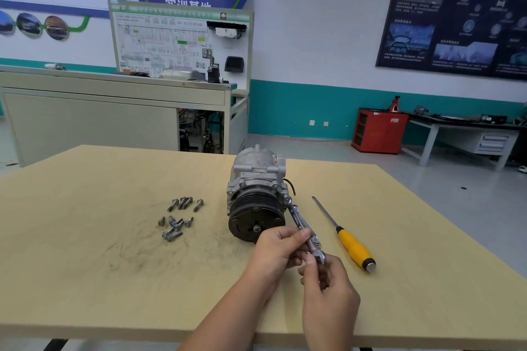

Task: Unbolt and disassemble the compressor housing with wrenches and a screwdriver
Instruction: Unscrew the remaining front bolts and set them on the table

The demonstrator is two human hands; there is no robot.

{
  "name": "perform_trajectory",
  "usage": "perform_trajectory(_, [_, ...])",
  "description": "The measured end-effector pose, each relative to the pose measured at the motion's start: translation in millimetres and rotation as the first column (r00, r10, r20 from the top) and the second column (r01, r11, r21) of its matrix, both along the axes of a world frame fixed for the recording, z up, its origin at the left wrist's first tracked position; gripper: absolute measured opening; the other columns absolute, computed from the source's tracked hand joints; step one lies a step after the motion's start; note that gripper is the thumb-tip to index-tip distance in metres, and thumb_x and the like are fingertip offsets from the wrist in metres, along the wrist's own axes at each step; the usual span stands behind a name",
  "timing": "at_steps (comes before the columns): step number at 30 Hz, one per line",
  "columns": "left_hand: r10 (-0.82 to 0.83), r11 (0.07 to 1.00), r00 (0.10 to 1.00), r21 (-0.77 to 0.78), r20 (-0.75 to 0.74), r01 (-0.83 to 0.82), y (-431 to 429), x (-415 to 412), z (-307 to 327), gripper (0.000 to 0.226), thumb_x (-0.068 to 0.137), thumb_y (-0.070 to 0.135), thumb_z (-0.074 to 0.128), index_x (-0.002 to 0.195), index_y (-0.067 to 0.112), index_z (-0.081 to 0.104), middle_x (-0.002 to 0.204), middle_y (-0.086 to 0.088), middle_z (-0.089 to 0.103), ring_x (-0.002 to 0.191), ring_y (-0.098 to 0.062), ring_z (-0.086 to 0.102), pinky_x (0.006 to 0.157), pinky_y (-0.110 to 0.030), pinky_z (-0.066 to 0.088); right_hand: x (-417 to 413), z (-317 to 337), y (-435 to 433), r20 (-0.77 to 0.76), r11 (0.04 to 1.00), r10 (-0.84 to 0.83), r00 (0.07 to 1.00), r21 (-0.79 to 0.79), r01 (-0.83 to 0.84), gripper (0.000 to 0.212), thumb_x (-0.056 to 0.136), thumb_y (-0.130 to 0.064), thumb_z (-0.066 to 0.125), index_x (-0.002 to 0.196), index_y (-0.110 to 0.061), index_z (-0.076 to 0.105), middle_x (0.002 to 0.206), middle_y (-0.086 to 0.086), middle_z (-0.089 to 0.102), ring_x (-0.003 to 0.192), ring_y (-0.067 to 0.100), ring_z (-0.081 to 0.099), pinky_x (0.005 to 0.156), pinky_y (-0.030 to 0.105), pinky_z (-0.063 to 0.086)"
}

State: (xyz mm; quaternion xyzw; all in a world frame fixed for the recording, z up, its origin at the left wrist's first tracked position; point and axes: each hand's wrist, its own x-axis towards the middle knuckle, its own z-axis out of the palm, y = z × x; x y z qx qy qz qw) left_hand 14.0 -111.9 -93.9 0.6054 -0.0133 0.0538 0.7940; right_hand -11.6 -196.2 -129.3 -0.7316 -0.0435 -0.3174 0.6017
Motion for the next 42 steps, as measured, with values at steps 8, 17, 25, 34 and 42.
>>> perform_trajectory(8, [0.000, 1.000, 1.000, -0.014, -0.014, -0.001, -0.6, 0.3, 10.9, 0.019, 0.089, 0.021, 0.061, 0.078, 0.009, 0.070, 0.056, 0.001, 0.060, 0.046, -0.006, 0.053, 0.050, -0.017, 0.039, 0.1, 23.5, -9.7, 0.070, 0.975, 0.033, 0.997, -0.223, -0.017, 0.006, 0.084, -0.004, 0.066, 0.082, -0.009, 0.069, 0.066, 0.002, 0.068, 0.059, 0.017, 0.059, 0.055, 0.012, 0.040])
perform_trajectory(17, [0.025, 1.000, 0.995, 0.021, -0.095, -0.023, 1.9, -3.9, 19.2, 0.031, 0.092, 0.016, 0.053, 0.066, 0.013, 0.070, 0.067, -0.003, 0.071, 0.054, -0.009, 0.059, 0.058, -0.022, 0.042, -7.9, 26.8, -14.7, 0.101, 0.946, 0.058, 0.993, -0.324, -0.022, 0.024, 0.073, -0.001, 0.077, 0.092, -0.014, 0.074, 0.072, -0.001, 0.070, 0.061, 0.016, 0.064, 0.062, 0.014, 0.043])
perform_trajectory(25, [0.004, 1.000, 0.998, -0.005, -0.063, -0.004, 7.7, -9.7, 15.9, 0.029, 0.097, 0.013, 0.044, 0.083, 0.006, 0.068, 0.076, -0.008, 0.074, 0.057, -0.008, 0.061, 0.055, -0.017, 0.048, -14.7, 24.4, -8.3, -0.271, 0.960, 0.141, 0.952, -0.196, -0.198, 0.030, 0.082, -0.041, 0.065, 0.060, -0.024, 0.054, 0.054, -0.004, 0.060, 0.055, 0.007, 0.055, 0.050, 0.012, 0.041])
perform_trajectory(34, [-0.019, 0.980, 0.998, -0.197, -0.065, 0.006, 11.5, -10.5, 2.1, 0.029, 0.095, 0.013, 0.048, 0.080, 0.005, 0.071, 0.075, -0.015, 0.071, 0.057, -0.012, 0.061, 0.055, -0.022, 0.050, -20.0, 20.2, 1.9, -0.243, 0.962, 0.168, 0.955, -0.170, -0.213, 0.030, 0.076, -0.020, 0.075, 0.058, -0.030, 0.054, 0.055, -0.020, 0.059, 0.064, -0.004, 0.055, 0.056, 0.009, 0.042])
perform_trajectory(42, [-0.033, 0.980, 0.990, -0.199, -0.138, 0.005, 14.4, -8.1, -0.8, 0.021, 0.098, 0.015, 0.044, 0.091, 0.005, 0.061, 0.072, -0.014, 0.071, 0.053, -0.013, 0.061, 0.048, -0.022, 0.047, -18.9, 11.8, 7.7, -0.199, 0.949, 0.103, 0.975, -0.272, -0.156, 0.039, 0.071, -0.013, 0.074, 0.057, -0.037, 0.048, 0.050, -0.009, 0.055, 0.052, 0.010, 0.053, 0.055, 0.017, 0.041])
